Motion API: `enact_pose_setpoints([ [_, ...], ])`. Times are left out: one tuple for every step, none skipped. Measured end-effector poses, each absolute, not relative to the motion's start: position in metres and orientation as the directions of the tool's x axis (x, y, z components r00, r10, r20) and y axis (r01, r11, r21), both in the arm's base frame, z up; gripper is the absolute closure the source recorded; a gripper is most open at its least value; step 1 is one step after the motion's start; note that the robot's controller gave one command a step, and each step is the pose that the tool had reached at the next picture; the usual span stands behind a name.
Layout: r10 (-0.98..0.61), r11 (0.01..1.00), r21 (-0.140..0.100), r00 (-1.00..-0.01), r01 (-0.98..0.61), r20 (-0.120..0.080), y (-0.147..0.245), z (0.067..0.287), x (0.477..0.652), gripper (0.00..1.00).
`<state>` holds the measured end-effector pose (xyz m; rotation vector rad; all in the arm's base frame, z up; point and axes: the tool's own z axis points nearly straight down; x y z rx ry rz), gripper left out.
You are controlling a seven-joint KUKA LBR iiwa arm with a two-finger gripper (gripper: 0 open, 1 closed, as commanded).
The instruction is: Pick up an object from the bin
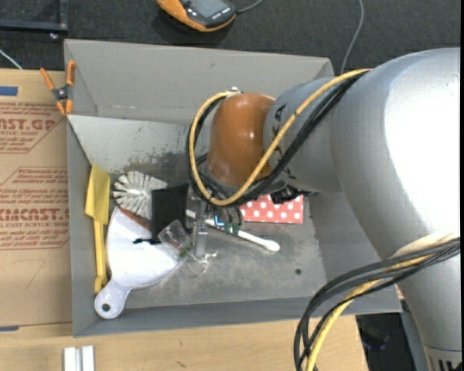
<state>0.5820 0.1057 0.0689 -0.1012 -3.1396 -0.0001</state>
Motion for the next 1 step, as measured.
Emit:
enact_pose_setpoints([
  [0.118, 0.993, 0.004, -0.993, 0.118, -0.007, 0.1016, 0.0717, 0.5784, 0.00],
])
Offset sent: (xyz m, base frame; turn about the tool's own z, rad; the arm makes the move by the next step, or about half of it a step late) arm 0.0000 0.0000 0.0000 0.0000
